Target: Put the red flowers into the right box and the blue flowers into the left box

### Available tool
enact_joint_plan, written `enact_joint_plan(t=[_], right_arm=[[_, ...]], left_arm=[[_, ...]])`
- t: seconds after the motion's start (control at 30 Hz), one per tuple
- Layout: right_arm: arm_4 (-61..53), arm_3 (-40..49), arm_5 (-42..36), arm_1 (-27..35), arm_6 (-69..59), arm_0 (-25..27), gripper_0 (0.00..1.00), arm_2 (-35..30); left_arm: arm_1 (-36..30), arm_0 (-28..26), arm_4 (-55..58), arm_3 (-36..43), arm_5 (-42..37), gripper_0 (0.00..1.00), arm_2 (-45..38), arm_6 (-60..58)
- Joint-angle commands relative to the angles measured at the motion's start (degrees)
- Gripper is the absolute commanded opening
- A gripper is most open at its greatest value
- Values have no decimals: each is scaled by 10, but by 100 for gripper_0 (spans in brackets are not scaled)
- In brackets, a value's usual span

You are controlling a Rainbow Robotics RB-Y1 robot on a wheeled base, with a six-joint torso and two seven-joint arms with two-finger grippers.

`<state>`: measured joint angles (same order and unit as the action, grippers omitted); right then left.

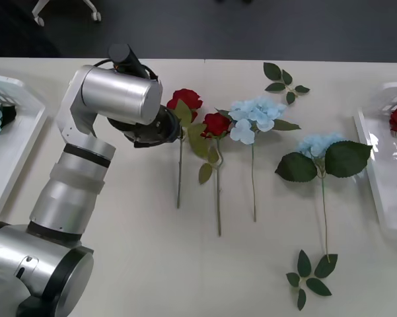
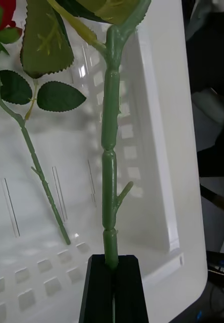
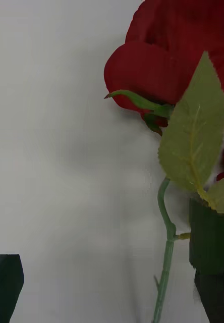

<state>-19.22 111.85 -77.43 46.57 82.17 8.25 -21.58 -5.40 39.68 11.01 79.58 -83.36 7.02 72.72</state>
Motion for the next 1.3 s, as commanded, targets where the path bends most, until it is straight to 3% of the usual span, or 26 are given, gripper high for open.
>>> enact_joint_plan(t=[0.03, 0.23, 0.3, 0.43, 0.5, 0.7, 0.9, 0.97, 1.0, 1.03, 1.07, 1.1, 1.17, 1.3], right_arm=[[1, 4, 13, 27, -27, -4, 0, 6], [1, -12, 33, 27, -26, -10, 0, 25], [1, -15, 39, 27, -27, -10, 6, 29], [1, -18, 45, 27, -32, -10, 50, 32], [1, -18, 46, 27, -32, -10, 60, 32], [1, -18, 47, 26, -34, -10, 60, 33], [-22, -15, 57, 26, -36, -10, 60, 32], [-40, -9, 61, 27, -37, -10, 60, 29], [-56, -4, 60, 29, -35, -10, 60, 23], [-63, -2, 61, 29, -33, -10, 60, 21], [-82, 5, 60, 33, -30, -10, 60, 15], [-94, 10, 60, 34, -27, -10, 60, 12], [-122, 26, 55, 35, -25, -12, 60, 5], [-150, 68, 15, 34, -22, -26, 60, 4]], left_arm=[[15, 20, -7, -28, 39, 100, 19, -15], [36, 22, -17, -54, 73, 100, 19, -14], [41, 22, -20, -57, 78, 100, 19, -14], [52, 22, -27, -58, 83, 100, 19, -14], [56, 22, -31, -58, 83, 100, 20, -14], [64, 25, -47, -65, 87, 98, 22, -14], [64, 52, -53, -126, 110, 95, 25, -14], [64, 54, -53, -129, 112, 82, 27, -14], [64, 53, -51, -129, 113, 53, 28, -14], [64, 53, -49, -129, 114, 39, 28, -14], [64, 53, -49, -129, 115, 16, 31, -14], [64, 53, -49, -129, 116, 8, 32, -14], [64, 53, -47, -128, 120, 1, 33, -14], [64, 53, -45, -126, 125, 0, 36, -13]])
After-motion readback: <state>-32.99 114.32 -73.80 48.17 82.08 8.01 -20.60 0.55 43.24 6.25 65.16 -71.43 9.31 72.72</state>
